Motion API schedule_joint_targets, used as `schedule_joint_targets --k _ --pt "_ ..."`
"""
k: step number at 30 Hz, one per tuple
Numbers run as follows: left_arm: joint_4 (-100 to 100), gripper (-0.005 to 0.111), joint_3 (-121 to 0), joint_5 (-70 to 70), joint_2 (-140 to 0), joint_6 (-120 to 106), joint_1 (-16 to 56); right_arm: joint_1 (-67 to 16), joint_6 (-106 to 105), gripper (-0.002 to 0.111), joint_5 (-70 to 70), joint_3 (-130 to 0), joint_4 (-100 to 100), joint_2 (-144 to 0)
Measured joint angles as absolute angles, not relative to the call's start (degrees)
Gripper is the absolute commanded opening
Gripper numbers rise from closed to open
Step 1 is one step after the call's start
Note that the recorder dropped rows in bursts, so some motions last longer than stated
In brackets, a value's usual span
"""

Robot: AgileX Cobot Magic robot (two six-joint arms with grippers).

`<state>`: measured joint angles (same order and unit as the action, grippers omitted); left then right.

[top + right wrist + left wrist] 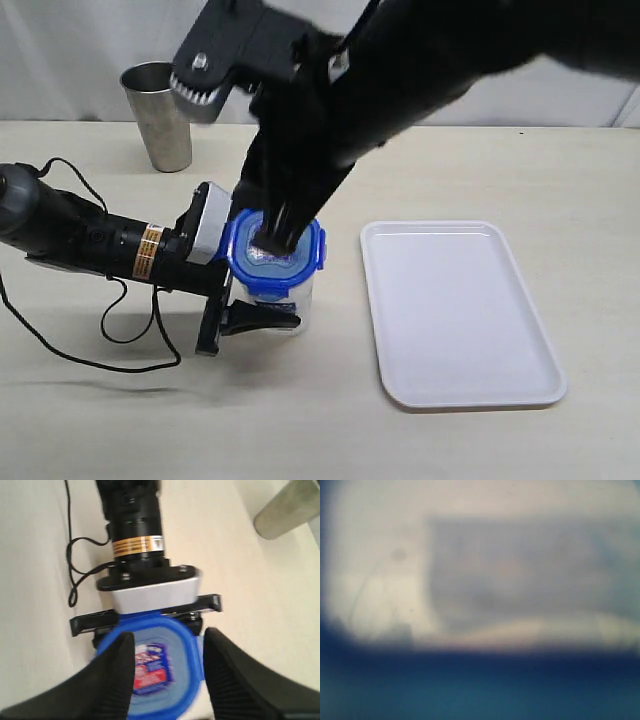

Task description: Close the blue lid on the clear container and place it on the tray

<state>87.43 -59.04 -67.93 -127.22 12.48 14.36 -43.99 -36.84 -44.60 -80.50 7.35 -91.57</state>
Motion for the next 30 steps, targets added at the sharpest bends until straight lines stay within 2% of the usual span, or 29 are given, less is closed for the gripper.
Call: schedule_joint_targets --k 4,7,15,30 --pt "88.13 0.0 -59.04 -68.16 -127.22 10.79 14.48 -36.85 -38.12 0.042 -54.9 -88.85 11.78 -95.07" --pt "88.24 0.0 -59.04 -68.26 -127.22 10.56 14.59 -34.5 -42.53 0.042 -60.41 -93.16 15.64 -98.83" --pt "88.35 0.0 -59.04 -68.26 -127.12 10.45 14.59 -35.75 -48.83 0.042 -62.87 -95.16 18.27 -103.25" --pt "88.59 0.0 -59.04 -68.26 -127.12 10.23 14.59 -35.75 -47.84 0.042 -64.97 -95.76 15.53 -108.75"
